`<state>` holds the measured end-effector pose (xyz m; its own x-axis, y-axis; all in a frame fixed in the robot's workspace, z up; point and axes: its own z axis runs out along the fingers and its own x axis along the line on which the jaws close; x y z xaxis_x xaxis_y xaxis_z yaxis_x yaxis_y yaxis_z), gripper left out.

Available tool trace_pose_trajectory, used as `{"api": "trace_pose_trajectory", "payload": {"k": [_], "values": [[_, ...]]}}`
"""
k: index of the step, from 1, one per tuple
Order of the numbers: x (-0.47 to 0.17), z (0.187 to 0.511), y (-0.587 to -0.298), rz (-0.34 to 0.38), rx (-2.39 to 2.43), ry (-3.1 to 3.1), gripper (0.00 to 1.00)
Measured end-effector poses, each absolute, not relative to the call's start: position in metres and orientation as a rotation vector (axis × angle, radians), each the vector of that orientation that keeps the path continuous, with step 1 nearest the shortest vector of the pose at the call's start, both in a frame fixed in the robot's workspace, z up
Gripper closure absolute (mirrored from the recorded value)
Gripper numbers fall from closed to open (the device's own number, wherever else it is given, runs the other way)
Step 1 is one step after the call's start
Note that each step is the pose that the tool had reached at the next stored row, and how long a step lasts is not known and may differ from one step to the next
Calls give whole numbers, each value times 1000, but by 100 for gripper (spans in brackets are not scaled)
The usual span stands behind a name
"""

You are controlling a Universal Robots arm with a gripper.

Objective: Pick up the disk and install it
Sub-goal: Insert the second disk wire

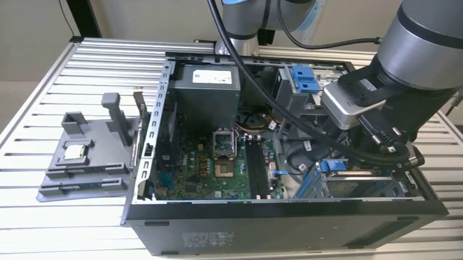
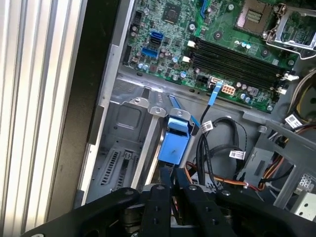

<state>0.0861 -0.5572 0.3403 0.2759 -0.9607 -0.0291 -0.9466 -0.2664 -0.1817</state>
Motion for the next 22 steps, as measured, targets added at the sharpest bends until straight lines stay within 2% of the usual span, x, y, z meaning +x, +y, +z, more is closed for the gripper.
{"api": "trace_pose_trajectory", "payload": {"k": [5,22], "values": [[86,340,-565,-129,-2367,1801,100],[89,334,-565,-135,-2314,1869,100]]}}
